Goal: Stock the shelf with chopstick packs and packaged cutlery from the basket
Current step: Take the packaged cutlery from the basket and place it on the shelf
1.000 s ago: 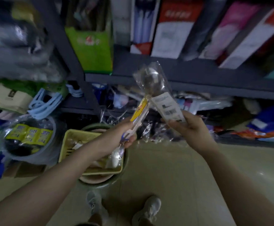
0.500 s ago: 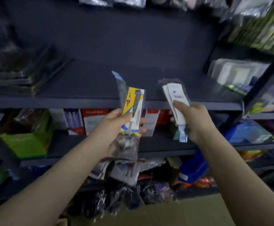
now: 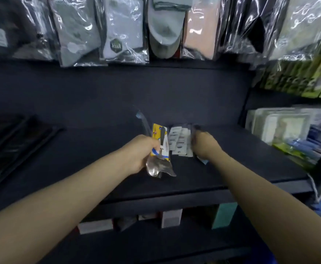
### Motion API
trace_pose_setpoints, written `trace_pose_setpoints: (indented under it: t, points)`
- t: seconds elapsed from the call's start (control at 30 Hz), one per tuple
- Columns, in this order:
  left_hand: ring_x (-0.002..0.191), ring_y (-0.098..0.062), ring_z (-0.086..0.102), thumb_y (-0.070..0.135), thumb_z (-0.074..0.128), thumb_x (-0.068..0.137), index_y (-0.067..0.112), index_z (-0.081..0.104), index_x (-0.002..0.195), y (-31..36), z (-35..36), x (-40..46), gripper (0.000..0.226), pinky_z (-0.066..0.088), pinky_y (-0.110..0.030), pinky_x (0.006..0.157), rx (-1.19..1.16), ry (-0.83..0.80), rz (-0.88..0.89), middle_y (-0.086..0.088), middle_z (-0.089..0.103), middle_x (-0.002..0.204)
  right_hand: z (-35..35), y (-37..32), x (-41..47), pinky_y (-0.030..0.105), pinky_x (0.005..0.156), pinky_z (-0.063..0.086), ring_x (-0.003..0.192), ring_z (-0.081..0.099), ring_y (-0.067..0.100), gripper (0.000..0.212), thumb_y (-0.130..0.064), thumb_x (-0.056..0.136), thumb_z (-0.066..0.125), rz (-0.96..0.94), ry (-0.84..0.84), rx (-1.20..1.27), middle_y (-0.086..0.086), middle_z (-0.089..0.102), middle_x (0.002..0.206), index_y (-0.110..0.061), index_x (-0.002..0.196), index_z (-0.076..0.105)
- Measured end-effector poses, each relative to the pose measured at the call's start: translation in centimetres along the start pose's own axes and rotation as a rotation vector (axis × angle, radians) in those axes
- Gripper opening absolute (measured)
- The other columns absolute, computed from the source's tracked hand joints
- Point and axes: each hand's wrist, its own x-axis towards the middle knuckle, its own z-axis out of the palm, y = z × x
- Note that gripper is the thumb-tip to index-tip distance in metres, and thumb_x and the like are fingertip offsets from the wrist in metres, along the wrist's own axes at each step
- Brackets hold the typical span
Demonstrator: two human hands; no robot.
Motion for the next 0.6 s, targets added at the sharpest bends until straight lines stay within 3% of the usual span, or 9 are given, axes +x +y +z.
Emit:
trace_pose_setpoints:
  t: [0.03, 0.1, 0.23, 0.3, 0.37, 0.47, 0.6]
  points:
    - [0.075, -0.032, 0.058, -0.007, 0.046, 0.072, -0.002, 0.056, 0.087, 0.1, 0.1, 1.2, 0.018, 0.049, -0.036, 0.069, 0.049, 0.018, 0.011, -0.022, 0.056, 0.087, 0.3, 0.3, 0.0, 0.039, 0.089, 0.044, 0.113, 0.05, 0.039, 0.033, -0.016, 0.088, 0.04, -0.027, -0.045, -0.043, 0.021, 0.053, 0.127, -0.006, 0.118, 0.05]
    - [0.081, -0.031, 0.053, -0.007, 0.048, 0.072, -0.001, 0.055, 0.096, 0.2, 0.8, 3.5, 0.026, 0.043, -0.038, 0.07, 0.143, 0.032, 0.043, -0.021, 0.053, 0.092, 0.2, 1.1, -0.6, 0.044, 0.103, 0.037, 0.125, 0.04, 0.036, 0.039, -0.021, 0.089, 0.04, -0.08, -0.131, -0.09, 0.016, 0.044, 0.137, -0.014, 0.127, 0.049]
    - [0.068, -0.025, 0.05, -0.012, 0.046, 0.076, 0.007, 0.052, 0.071, 0.4, 3.6, 5.4, 0.021, 0.043, -0.034, 0.065, 0.252, 0.018, 0.176, -0.014, 0.053, 0.072, -1.1, 2.9, -2.5, 0.045, 0.115, 0.02, 0.141, 0.024, 0.023, 0.051, -0.036, 0.091, 0.045, -0.203, -0.256, -0.057, -0.001, 0.029, 0.152, -0.033, 0.141, 0.034]
    - [0.072, -0.024, 0.051, -0.006, 0.048, 0.079, 0.014, 0.048, 0.066, 0.1, 5.0, 6.3, 0.024, 0.044, -0.034, 0.068, 0.344, 0.045, 0.275, -0.01, 0.053, 0.073, -1.6, 4.0, -3.6, 0.044, 0.116, 0.016, 0.142, 0.021, 0.02, 0.05, -0.044, 0.091, 0.043, -0.243, -0.253, -0.073, -0.004, 0.028, 0.153, -0.038, 0.14, 0.035]
    - [0.089, -0.03, 0.06, 0.004, 0.05, 0.08, 0.01, 0.052, 0.083, -0.5, 6.1, 7.1, 0.007, 0.047, -0.034, 0.077, 0.642, 0.124, 0.327, -0.013, 0.062, 0.093, -2.1, 4.9, -5.1, 0.043, 0.116, 0.012, 0.143, 0.017, 0.019, 0.051, -0.053, 0.09, 0.041, -0.276, -0.22, -0.094, -0.004, 0.025, 0.154, -0.037, 0.138, 0.038]
    - [0.11, -0.036, 0.051, 0.016, 0.044, 0.089, 0.011, 0.053, 0.094, -1.7, 7.3, 6.4, 0.012, 0.039, -0.035, 0.084, 1.045, 0.075, 0.254, -0.017, 0.057, 0.118, -2.7, 5.9, -7.6, 0.041, 0.114, 0.018, 0.141, 0.023, 0.02, 0.052, -0.055, 0.091, 0.038, -0.34, -0.137, -0.082, -0.002, 0.027, 0.153, -0.029, 0.135, 0.044]
    - [0.118, -0.034, 0.047, 0.036, 0.041, 0.09, 0.013, 0.049, 0.122, -3.7, 6.8, 3.9, 0.04, 0.042, -0.038, 0.096, 1.083, 0.057, 0.317, -0.014, 0.051, 0.132, -2.9, 6.5, -11.1, 0.04, 0.11, 0.032, 0.135, 0.035, 0.025, 0.046, -0.043, 0.093, 0.043, -0.432, -0.007, -0.012, 0.005, 0.037, 0.148, -0.016, 0.13, 0.052]
